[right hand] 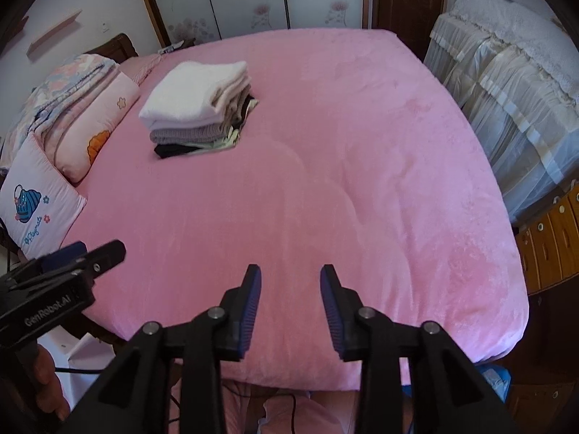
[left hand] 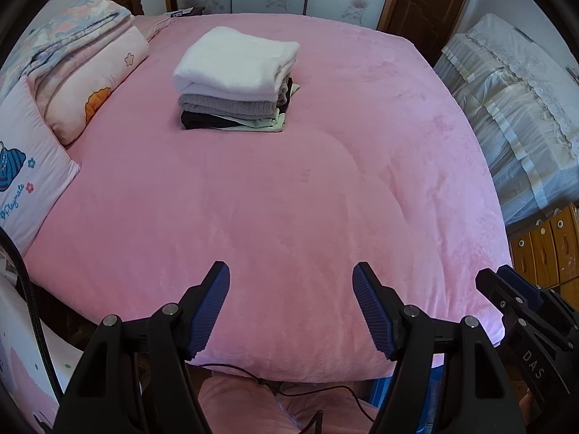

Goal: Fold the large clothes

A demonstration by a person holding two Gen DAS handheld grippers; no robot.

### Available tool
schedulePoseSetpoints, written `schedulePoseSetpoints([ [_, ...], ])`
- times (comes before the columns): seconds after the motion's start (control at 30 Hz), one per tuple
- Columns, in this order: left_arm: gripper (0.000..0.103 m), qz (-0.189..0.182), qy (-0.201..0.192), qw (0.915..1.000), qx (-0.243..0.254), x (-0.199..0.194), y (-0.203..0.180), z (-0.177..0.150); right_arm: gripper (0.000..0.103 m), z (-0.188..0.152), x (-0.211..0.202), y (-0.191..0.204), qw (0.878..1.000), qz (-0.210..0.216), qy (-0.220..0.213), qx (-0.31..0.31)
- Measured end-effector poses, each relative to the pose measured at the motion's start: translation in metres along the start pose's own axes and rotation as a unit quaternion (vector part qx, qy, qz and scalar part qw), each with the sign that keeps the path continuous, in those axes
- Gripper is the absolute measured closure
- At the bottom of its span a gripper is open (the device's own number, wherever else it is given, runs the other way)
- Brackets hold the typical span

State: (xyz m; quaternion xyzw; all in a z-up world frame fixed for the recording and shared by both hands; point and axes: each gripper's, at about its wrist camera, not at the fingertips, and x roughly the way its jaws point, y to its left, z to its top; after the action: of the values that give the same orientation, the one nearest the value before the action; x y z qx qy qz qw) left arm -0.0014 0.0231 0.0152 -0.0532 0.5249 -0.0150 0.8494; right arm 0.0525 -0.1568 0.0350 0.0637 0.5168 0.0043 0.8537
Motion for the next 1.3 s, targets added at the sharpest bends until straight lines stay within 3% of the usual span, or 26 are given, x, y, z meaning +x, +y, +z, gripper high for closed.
schedulePoseSetpoints([
  [0.4,0.034,0.007,-0.021,0.9992,0.035,-0.007,-0.023,0.005,0.068,0.010,-0.006,0.004,1.000,-0.003,-0.020,-0.012],
  [1.3,0.034,0.009,-0.022,0.9985,0.048,-0.003,-0.042,0.013,0.068,0.021,0.002,-0.009,1.000,-0.010,-0.018,-0.005],
])
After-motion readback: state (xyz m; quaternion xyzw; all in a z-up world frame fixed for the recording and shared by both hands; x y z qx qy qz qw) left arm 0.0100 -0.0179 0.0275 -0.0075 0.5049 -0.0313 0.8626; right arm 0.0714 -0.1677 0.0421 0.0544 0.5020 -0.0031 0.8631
